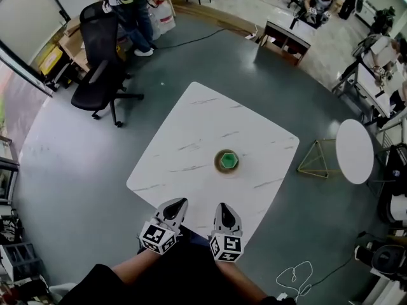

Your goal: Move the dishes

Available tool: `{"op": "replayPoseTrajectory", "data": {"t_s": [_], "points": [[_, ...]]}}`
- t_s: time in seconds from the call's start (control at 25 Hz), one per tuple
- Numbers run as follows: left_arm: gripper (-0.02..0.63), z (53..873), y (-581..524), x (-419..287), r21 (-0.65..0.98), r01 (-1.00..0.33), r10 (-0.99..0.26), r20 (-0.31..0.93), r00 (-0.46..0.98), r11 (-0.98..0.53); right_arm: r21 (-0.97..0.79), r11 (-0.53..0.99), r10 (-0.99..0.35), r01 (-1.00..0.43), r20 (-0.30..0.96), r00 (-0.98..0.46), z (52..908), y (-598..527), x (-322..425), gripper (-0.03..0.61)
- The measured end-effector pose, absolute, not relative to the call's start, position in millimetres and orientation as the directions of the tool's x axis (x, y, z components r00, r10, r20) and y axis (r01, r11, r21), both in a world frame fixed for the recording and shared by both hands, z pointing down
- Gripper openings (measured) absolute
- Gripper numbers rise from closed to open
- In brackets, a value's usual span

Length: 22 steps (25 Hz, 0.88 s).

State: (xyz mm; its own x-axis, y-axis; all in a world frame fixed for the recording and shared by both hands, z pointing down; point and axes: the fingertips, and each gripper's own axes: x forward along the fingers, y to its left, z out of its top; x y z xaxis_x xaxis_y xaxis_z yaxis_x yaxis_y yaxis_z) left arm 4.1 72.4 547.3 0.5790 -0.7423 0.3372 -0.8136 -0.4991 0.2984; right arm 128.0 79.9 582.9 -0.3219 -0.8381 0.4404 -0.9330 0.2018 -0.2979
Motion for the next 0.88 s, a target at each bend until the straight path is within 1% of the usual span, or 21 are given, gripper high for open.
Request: {"op": "replayPoseTrajectory", "data": {"t_s": [0.28, 0.48, 0.68, 0.8, 0.88], "points": [[0.017, 559, 43, 17, 0.315, -0.789, -0.693, 0.379, 0.614, -0.527, -0.304, 0.128, -0.834, -0.944, 0.483, -0.269, 594, 58, 143, 0.018], [0.017, 567, 24, 15, 0.341, -0.764, -0.669, 0.37, 0.645, -0.548, -0.289, 0.087, -0.846, -0.953, 0.484, -0.224, 594, 37, 150, 0.018], [0.017, 571, -23, 6, 0.32, -0.77, -0.699, 0.326, 0.637, -0.552, -0.292, 0.022, -0.853, -0.956, 0.493, -0.17, 596, 10, 164, 0.018], [0.017, 576, -39, 11, 0.341, -0.755, -0.684, 0.324, 0.653, -0.56, -0.285, 0.028, -0.832, -0.958, 0.524, -0.18, 605, -5, 170, 0.018], [0.017, 575, -46, 18, 0.336, -0.741, -0.671, 0.317, 0.67, -0.581, -0.31, 0.017, -0.818, -0.951, 0.543, -0.192, 611, -17, 175, 0.018]]}}
